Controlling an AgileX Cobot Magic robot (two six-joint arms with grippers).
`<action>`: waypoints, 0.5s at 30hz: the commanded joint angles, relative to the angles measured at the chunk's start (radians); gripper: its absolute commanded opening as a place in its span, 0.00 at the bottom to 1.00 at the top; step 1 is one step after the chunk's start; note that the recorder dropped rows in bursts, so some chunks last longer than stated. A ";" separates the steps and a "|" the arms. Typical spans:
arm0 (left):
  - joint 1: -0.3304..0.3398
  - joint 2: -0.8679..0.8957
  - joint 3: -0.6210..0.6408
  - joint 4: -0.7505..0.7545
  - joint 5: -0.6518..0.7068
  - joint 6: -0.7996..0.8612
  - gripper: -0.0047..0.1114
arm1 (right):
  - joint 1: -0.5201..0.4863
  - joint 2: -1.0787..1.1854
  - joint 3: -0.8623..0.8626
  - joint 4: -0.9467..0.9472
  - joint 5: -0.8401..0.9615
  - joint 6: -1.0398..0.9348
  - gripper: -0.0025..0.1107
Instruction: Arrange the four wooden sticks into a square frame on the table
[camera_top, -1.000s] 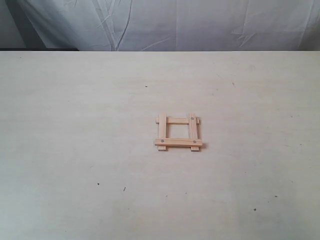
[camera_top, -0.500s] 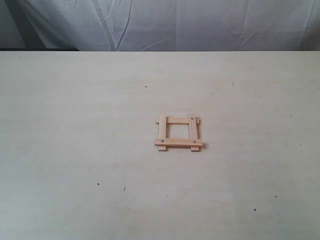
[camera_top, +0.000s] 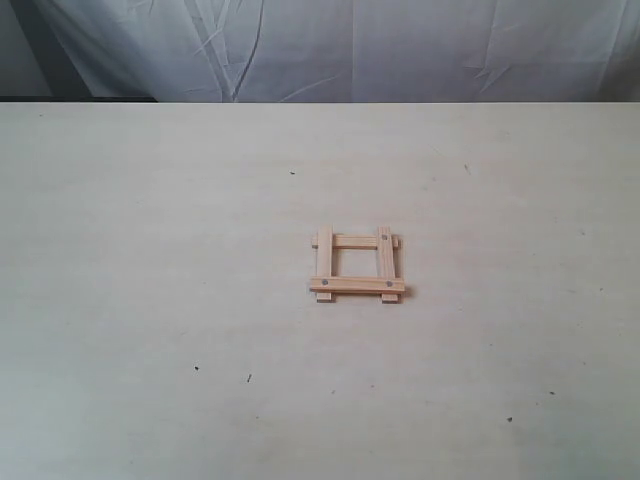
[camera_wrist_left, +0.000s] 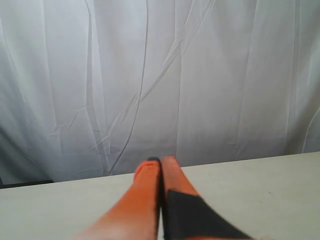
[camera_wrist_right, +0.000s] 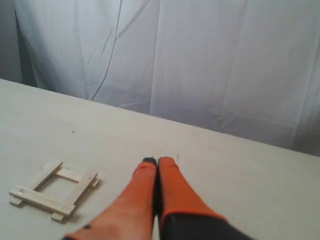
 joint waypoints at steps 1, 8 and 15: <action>-0.005 -0.008 0.006 -0.003 -0.010 -0.001 0.04 | -0.006 -0.017 0.070 -0.037 -0.005 0.043 0.03; -0.005 -0.008 0.006 -0.003 -0.010 -0.001 0.04 | -0.006 -0.017 0.102 -0.025 0.112 0.068 0.03; -0.005 -0.008 0.006 -0.003 -0.010 -0.001 0.04 | -0.183 -0.079 0.155 0.068 0.081 0.073 0.03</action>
